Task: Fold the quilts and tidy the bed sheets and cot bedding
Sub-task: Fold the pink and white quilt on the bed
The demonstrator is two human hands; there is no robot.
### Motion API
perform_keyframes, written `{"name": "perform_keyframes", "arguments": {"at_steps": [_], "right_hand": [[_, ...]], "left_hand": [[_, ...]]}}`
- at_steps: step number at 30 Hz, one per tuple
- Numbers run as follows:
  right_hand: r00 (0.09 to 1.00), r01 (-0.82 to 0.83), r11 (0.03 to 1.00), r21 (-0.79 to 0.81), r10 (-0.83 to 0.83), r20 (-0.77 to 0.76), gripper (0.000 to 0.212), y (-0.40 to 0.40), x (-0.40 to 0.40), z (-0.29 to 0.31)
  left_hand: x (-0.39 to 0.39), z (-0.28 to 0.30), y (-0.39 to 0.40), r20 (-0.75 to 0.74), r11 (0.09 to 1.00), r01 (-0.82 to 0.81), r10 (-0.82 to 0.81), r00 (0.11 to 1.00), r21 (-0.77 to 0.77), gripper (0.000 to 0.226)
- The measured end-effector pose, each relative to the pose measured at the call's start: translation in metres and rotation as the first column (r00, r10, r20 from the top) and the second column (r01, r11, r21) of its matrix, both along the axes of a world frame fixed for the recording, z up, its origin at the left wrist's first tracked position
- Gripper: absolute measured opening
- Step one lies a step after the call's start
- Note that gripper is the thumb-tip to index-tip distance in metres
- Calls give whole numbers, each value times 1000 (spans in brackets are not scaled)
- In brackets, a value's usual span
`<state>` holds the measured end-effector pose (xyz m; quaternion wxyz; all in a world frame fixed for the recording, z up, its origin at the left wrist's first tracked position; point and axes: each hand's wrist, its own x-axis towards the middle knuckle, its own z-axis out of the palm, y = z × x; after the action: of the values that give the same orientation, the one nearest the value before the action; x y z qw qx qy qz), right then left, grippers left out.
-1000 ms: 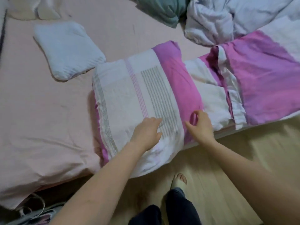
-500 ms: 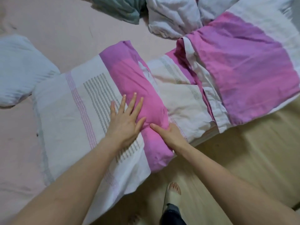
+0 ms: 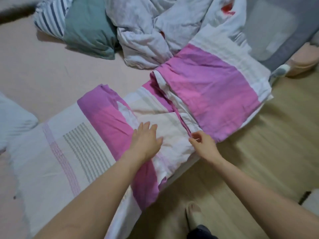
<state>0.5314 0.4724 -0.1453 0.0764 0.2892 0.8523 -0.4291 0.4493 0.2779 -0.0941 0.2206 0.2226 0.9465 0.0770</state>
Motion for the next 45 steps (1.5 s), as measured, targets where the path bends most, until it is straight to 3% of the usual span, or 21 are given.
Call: {"name": "perform_keyframes", "arguments": {"at_steps": [3,6,12,15,17,18,20,23,25,28,30,32,34,36,38,39,41,43,44,45], "right_hand": [[985,168,983,73,-166,-37,35,84,-7,7],[978,195,964,180,-177,-112,41,168,-35,12],[959,251,900,356,-181,-218,61,327,-103,12],[985,170,954,248,-164,-45,73,392,-132,-3],[983,181,983,33,-182,35,82,414,-143,-17],[959,282,951,-124,-276,60,86,425,-147,-28],[861,503,762,-409,-485,155,91,435,-150,-43],[734,647,494,-581,-612,296,79,449,-149,-69],[687,679,420,-602,-653,319,58,454,-149,-83],[714,662,539,-521,-666,218,18,447,-145,-84],[610,733,509,-451,-785,106,26,453,-135,-88],[459,798,337,-500,-877,141,32,462,-122,-91],[434,827,255,-501,-856,280,34,466,-120,-92],[419,854,244,-459,-846,330,35,470,-124,-93],[407,884,269,-381,-844,348,29,477,-124,-94],[441,887,336,-317,-819,366,22,479,-122,-97],[558,817,569,-95,-738,379,27,484,-120,-97],[729,631,766,123,-639,246,37,485,-133,-88],[804,573,814,98,-581,128,42,487,-144,-82],[868,496,868,-27,-495,24,50,490,-158,-78]], "left_hand": [[-8,11,75,-80,991,132,-131,988,9,58],[-25,11,161,-163,962,271,-272,948,-26,58],[-99,-4,334,-221,931,346,-364,905,-118,63],[-129,-14,397,-258,931,345,-365,894,-121,63],[-141,-23,421,-264,914,377,-404,876,-149,65],[-147,-30,435,-267,895,409,-443,856,-176,67],[-158,-37,452,-283,844,484,-534,797,-232,72],[-168,-41,484,-278,707,625,-706,652,-330,73],[-168,-42,511,-241,633,664,-770,591,-397,79],[-167,-41,531,-144,603,621,-766,627,-500,100],[-170,-43,534,-124,610,591,-744,657,-527,102],[-168,-45,532,-118,616,606,-743,659,-503,94],[-160,-51,531,-86,594,633,-759,645,-495,86],[-157,-56,529,-86,603,626,-751,655,-494,90],[-163,-61,529,-86,609,628,-747,659,-484,101],[-165,-64,528,-79,599,635,-755,651,-487,109],[-166,-70,529,-88,594,642,-763,640,-484,124],[-168,-71,529,-112,602,643,-765,634,-474,131],[-169,-70,529,-118,602,652,-770,628,-461,133],[-169,-68,527,-127,611,655,-767,629,-444,133]]}}
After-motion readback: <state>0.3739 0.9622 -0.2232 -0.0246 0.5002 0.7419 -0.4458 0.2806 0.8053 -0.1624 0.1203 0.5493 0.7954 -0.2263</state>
